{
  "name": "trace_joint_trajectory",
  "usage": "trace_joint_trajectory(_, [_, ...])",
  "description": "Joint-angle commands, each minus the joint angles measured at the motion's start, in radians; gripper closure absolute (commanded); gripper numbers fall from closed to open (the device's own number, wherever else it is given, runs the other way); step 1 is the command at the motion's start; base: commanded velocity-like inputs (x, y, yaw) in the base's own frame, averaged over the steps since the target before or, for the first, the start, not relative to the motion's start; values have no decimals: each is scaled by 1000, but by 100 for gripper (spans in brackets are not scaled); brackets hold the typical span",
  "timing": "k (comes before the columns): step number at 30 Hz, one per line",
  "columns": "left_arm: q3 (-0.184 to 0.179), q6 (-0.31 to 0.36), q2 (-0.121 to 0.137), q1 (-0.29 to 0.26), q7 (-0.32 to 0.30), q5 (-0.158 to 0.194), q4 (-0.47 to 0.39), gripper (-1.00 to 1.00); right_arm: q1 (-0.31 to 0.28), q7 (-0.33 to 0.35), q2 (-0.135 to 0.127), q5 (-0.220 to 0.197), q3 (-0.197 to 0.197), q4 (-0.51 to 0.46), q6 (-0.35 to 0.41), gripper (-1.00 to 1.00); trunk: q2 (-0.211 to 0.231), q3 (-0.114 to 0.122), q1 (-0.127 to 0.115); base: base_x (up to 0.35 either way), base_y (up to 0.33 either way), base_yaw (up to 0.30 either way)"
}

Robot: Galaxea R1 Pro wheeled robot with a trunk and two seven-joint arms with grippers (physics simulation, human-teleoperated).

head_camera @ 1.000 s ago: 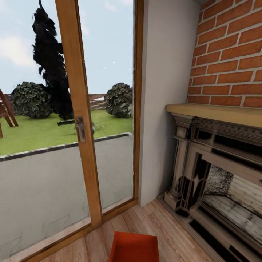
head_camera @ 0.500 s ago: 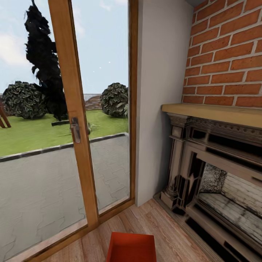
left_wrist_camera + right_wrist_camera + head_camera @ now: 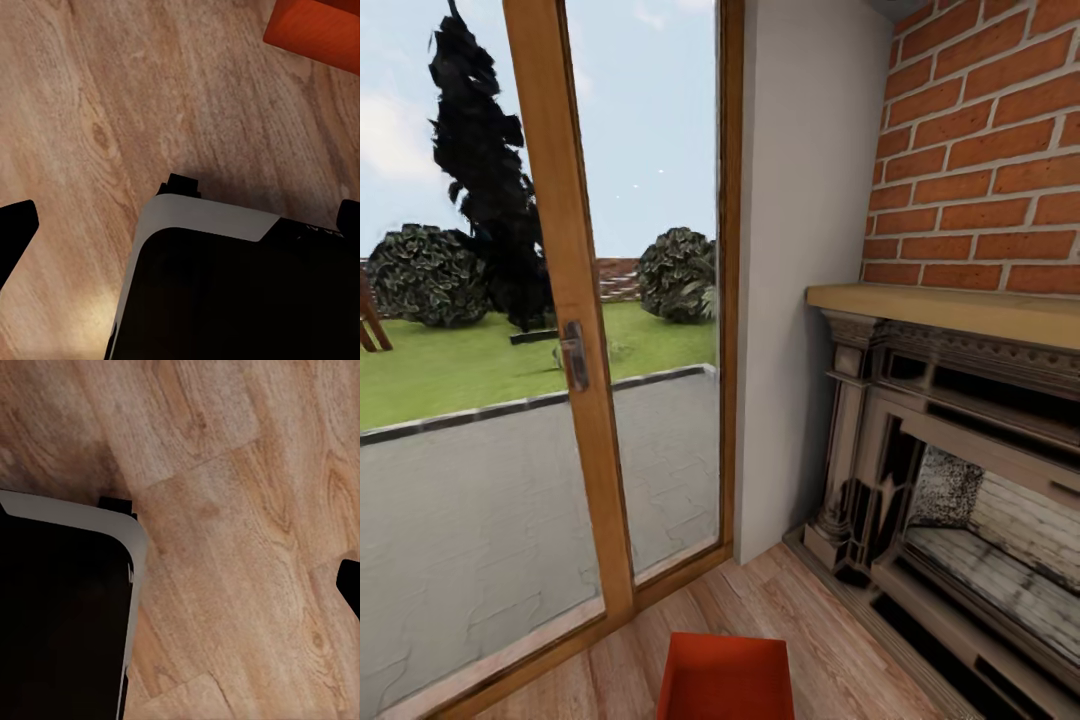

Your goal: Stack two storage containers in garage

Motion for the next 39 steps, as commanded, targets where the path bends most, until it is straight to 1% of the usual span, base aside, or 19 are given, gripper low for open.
trace_joint_trajectory(1, [4,-2,0,-1,1,4,0,-100,-1,-1,0,-10,8,3,-6,-100,-1,-1,0,-9,7,0])
trace_joint_trajectory(9, [4,-2,1,-1,1,4,0,-100,-1,-1,2,-11,8,3,-6,-100,-1,-1,0,-1,1,-4])
trace_joint_trajectory(21, [4,-2,1,-1,1,4,0,-100,-1,-6,5,-12,6,3,-3,-100,-1,-1,0,0,0,-167])
trace_joint_trajectory(39, [3,-3,2,-1,0,6,2,-100,-1,7,6,-9,12,3,-1,-100,-1,-1,0,0,0,-9])
